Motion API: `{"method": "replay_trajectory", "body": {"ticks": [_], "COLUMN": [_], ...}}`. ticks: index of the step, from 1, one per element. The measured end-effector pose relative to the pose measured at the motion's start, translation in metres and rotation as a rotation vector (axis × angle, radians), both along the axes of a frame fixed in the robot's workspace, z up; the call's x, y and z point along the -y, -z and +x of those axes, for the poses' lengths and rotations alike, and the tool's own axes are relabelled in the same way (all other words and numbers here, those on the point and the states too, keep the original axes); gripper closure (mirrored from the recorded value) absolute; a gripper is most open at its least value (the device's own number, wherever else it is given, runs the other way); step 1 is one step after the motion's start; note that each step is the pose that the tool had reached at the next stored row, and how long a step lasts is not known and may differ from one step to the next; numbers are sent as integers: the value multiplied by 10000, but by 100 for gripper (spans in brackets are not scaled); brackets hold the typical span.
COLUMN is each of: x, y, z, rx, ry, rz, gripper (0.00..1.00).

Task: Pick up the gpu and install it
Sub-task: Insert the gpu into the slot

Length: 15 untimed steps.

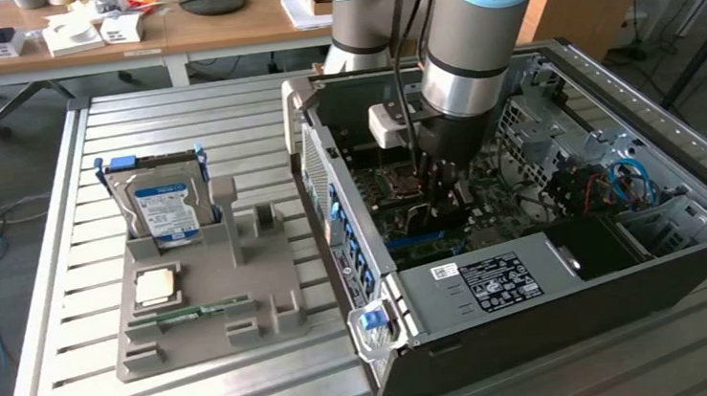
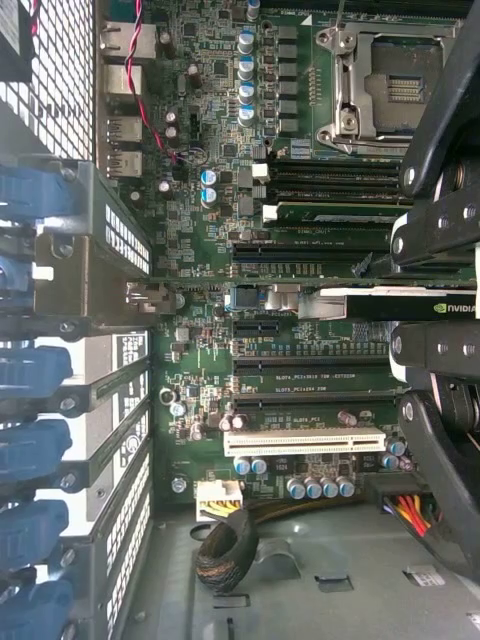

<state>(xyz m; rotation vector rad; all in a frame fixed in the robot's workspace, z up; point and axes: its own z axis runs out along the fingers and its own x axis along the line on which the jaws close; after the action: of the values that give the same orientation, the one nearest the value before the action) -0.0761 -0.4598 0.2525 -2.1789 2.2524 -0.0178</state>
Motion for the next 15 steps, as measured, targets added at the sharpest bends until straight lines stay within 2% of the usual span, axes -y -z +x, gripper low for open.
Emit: {"method": "replay_trajectory", "body": {"ticks": [9, 15], "x": [-10, -12], "y": [0, -1], "z": [-7, -22], "rx": [3, 26], "ry": [-25, -25], "rz": [0, 0], "gripper": [74, 74]}}
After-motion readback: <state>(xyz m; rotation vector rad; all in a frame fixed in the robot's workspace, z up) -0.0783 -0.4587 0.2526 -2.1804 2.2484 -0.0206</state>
